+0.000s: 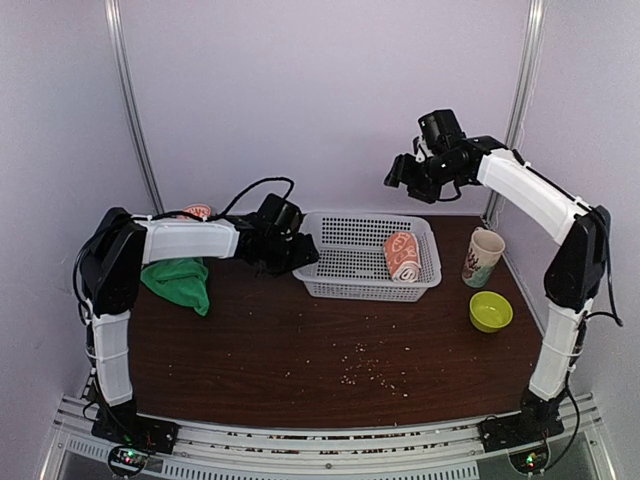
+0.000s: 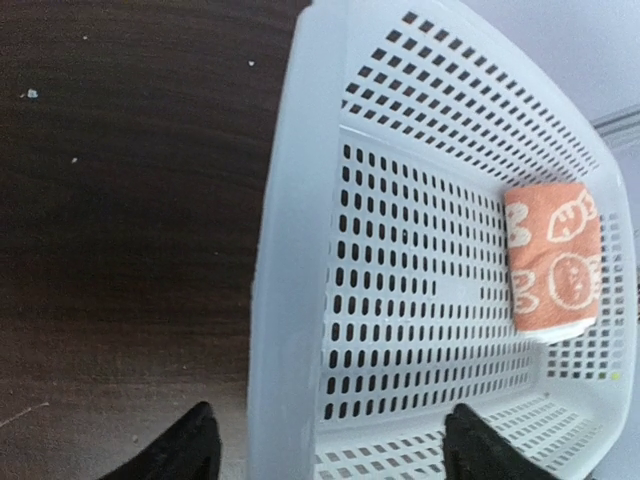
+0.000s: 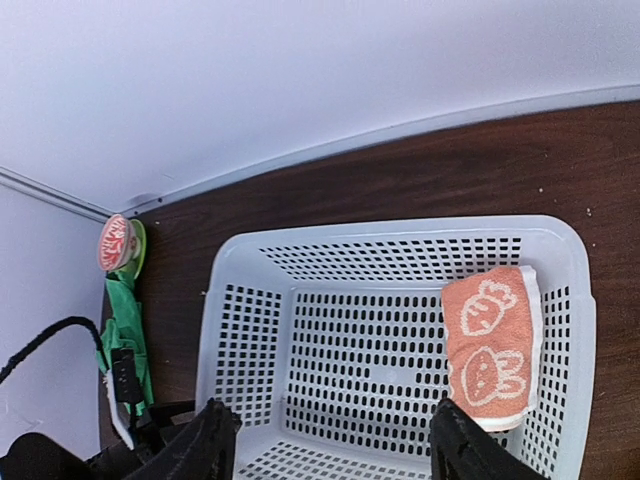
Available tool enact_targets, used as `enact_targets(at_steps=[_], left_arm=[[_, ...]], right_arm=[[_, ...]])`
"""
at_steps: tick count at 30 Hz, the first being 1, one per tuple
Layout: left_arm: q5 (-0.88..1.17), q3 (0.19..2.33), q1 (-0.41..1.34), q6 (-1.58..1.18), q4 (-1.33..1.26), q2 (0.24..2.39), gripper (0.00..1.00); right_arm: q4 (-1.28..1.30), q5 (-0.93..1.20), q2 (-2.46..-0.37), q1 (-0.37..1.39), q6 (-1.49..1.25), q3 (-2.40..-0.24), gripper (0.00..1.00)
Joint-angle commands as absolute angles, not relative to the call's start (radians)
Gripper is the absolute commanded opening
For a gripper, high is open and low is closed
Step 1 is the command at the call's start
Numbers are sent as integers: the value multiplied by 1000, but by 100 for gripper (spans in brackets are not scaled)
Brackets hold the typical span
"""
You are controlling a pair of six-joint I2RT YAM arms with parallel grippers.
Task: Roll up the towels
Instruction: Adjust the towel in the bin, then adjust the bin at the center of the board.
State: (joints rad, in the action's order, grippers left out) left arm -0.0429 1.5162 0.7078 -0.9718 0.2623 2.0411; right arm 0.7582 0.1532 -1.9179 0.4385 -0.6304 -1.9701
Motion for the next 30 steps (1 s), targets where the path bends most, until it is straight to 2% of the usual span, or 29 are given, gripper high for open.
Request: enact_targets(at_steps=[1, 2, 3, 8, 12, 18, 23, 30], left_arm=[[-28, 1565, 703, -932, 287, 1934, 88], [-32, 1561, 703, -929, 294, 1910, 96], [-34, 1552, 703, -925, 300, 1886, 98], [-114, 1438, 703, -903, 345, 1685, 98], [-270, 1237, 674, -929, 432, 1458, 98], [-433, 913, 569, -1033, 557, 1133, 98], [-414, 785, 456, -1019, 548, 1078, 98], [-312, 790, 332, -975, 478, 1214, 98]], right_arm=[[772, 131, -1819, 473, -592, -1910, 67], [762, 125, -1784, 485, -590, -1870, 67], [740, 117, -1747, 499, -588, -1822, 67], [609, 60, -1509, 612, -594, -1486, 67], [464, 15, -1328, 745, -607, -1207, 65], [335, -44, -1165, 939, -623, -921, 63], [246, -91, -1236, 951, -676, -795, 60], [206, -131, -1499, 919, -695, -881, 56]])
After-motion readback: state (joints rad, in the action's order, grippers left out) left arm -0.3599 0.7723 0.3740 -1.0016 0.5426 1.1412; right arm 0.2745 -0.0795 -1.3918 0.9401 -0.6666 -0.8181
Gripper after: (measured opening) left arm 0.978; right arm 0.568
